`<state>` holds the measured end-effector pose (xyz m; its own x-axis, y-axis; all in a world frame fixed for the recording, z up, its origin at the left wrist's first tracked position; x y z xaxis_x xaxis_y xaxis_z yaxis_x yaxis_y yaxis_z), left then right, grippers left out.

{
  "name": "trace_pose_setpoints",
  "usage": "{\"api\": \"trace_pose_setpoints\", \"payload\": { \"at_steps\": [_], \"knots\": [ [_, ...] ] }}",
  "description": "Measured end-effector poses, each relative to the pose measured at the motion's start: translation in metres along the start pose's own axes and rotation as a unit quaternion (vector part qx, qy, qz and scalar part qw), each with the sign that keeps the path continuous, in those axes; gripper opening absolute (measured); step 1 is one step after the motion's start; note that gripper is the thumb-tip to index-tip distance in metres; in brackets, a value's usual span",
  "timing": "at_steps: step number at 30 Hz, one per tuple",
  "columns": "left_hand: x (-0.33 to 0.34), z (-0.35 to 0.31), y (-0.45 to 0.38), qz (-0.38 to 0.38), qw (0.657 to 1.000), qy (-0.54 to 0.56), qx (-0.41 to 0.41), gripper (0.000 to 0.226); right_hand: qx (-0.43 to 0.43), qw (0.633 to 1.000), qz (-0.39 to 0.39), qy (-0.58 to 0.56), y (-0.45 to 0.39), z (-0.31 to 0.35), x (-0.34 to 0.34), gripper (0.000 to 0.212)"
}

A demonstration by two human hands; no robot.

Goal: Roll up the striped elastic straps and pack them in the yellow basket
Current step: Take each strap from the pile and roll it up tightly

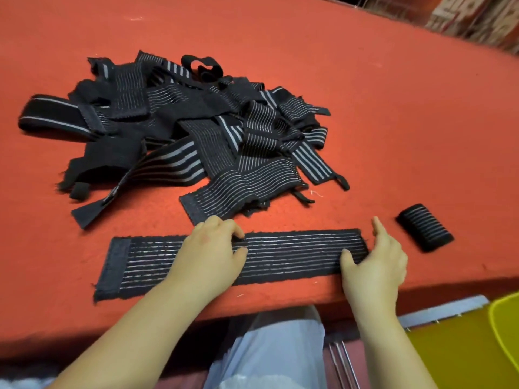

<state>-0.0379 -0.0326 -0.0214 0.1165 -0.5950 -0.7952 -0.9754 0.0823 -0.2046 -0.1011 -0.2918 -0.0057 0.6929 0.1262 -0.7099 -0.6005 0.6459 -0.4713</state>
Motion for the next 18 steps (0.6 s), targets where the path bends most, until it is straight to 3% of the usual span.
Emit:
{"api": "trace_pose_setpoints", "payload": {
  "at_steps": [2,6,9,14,16,18],
  "knots": [
    [-0.01,0.021,-0.006,-0.032,0.997,0.019,-0.069,0.02,-0.044,0.998,0.008,-0.045,0.004,0.018,0.006,0.055],
    [-0.034,0.063,-0.014,-0.084,0.978,0.031,-0.19,0.037,-0.08,0.973,0.152,-0.155,0.024,0.065,0.041,0.036],
    [-0.035,0.08,-0.02,-0.062,0.968,0.043,-0.241,0.051,-0.099,0.948,0.22,-0.207,0.045,0.105,0.057,0.043],
    [-0.035,0.086,-0.038,-0.046,0.942,0.131,-0.306,0.057,-0.141,0.931,0.265,-0.209,0.068,0.146,0.078,0.075],
    [-0.022,0.083,-0.041,-0.019,0.929,0.2,-0.31,0.045,-0.137,0.928,0.277,-0.209,0.069,0.15,0.086,0.076],
    [-0.01,0.079,-0.04,-0.014,0.904,0.282,-0.32,0.047,-0.143,0.92,0.288,-0.224,0.069,0.152,0.089,0.069]
  ]
}}
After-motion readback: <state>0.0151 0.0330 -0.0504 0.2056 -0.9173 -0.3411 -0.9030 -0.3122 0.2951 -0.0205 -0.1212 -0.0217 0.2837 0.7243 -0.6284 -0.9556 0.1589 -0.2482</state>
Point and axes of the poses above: each hand's wrist, its own y-axis away from the middle knuckle, its own x-axis out of the palm, z = x × y, the point moved 9 cm from there along -y, towards the middle knuckle, and after that the axes turned 12 degrees about -z, right-handed, at the moved point
